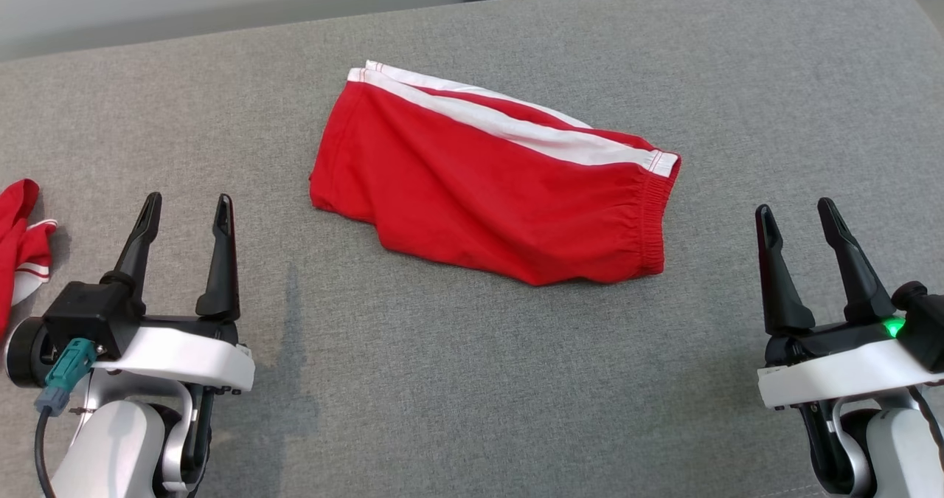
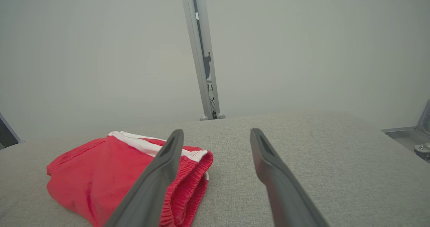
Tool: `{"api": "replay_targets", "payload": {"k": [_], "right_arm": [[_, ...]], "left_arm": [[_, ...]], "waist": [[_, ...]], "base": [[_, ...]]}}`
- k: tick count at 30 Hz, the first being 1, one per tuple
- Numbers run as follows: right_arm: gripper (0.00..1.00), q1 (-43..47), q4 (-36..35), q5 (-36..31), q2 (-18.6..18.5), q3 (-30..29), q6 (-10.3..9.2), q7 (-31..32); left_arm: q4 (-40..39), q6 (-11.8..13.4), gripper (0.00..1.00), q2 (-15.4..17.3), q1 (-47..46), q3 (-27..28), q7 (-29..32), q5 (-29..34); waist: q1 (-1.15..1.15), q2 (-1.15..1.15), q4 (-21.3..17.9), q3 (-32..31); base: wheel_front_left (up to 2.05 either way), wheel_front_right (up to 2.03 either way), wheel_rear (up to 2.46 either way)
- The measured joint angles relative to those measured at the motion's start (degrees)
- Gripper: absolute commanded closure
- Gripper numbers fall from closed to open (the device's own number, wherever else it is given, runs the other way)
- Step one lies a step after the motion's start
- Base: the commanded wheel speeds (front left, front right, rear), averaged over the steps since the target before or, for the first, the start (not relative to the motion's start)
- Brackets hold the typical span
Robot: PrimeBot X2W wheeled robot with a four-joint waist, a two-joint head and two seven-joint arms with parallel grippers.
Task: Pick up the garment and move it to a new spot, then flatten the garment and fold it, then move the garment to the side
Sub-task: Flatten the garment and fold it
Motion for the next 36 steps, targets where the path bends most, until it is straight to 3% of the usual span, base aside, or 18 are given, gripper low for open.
{"api": "replay_targets", "payload": {"k": [9, 15, 25, 36], "right_arm": [[0.0, 0.3, -1.0, -0.3, 0.5, -0.9, 0.0, 1.2], [0.0, 0.2, -2.0, -1.4, 0.6, -1.3, 0.01, 2.3], [0.0, -1.1, -2.7, -1.8, 0.9, -0.5, 0.0, 3.1], [0.0, -1.1, -1.6, -0.6, 1.7, 0.0, 0.0, 3.0]], "left_arm": [[-0.4, -0.3, 0.0, 0.3, -1.4, -1.3, 1.1, 0.1], [2.9, -3.9, 0.0, -0.6, -8.4, -5.3, 3.9, 0.9], [22.8, -12.5, 0.0, -3.6, -20.7, -10.3, 9.5, -1.1], [40.3, -14.8, 0.0, -5.1, -29.2, -9.4, 9.5, -3.7]], "waist": [[0.0, 0.0, 0.1, 0.5], [0.0, 0.0, -0.1, 2.2], [0.0, 0.0, -2.6, 6.5], [0.0, 0.0, -5.6, 9.0]], "base": [[0.0, 0.0, 0.0], [0.0, 0.0, 0.0], [0.0, 0.0, 0.0], [0.0, 0.0, 0.0]]}}
